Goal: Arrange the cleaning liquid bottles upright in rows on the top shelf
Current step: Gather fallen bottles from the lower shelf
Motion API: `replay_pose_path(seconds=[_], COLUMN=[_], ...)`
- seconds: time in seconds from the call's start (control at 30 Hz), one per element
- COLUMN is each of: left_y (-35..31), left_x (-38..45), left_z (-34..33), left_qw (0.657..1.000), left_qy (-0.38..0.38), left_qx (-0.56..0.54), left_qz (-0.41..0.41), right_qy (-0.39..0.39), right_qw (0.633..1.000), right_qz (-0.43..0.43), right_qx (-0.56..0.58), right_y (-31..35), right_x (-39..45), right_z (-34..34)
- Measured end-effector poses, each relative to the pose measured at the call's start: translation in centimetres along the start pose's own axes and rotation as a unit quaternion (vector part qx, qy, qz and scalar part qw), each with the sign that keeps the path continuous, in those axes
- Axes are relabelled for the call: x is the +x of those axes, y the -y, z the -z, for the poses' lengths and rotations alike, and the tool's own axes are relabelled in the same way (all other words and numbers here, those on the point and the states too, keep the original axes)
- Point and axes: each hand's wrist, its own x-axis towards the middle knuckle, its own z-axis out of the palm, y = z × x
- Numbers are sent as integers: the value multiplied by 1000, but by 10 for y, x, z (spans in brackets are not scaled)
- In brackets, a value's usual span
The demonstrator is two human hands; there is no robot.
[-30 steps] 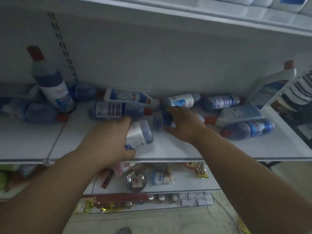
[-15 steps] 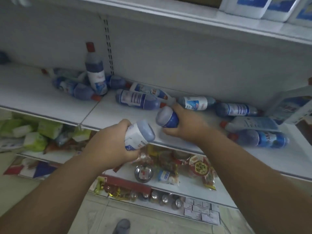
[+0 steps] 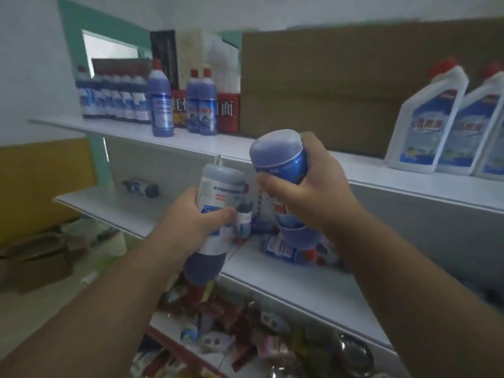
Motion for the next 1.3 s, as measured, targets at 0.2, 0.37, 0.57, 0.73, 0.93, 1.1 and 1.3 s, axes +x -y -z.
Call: replay_pose_path(seconds=[0.2, 0.37, 0.57, 0.73, 0.93, 1.1, 1.3], left_y=[-29, -32, -26, -19, -11, -8, 22], left_x=[35, 76, 140, 209, 279, 337, 420], left_z=[92, 187, 259, 282, 299, 334, 372], left_qw=[999, 998, 998, 997, 996, 992, 989], left_qy=[-23, -31, -44, -47, -67, -85, -37], left_qx=[-12, 5, -17, -9, -15, 17, 82], left_qz=[-34, -49, -34, -55, -55, -89, -116], right_qy=[-54, -62, -75, -93, -115, -129, -163], right_qw=[998, 997, 996, 994, 989, 984, 980], right_qz=[33, 14, -15, -26, -5, -3, -25], right_qx=[24, 38, 41, 61, 91, 125, 110], right_y=[68, 103, 117, 110, 85, 70, 43], right_x=[80, 137, 201, 260, 323, 379, 418], right_z=[-59, -135, -206, -255, -304, -334, -386])
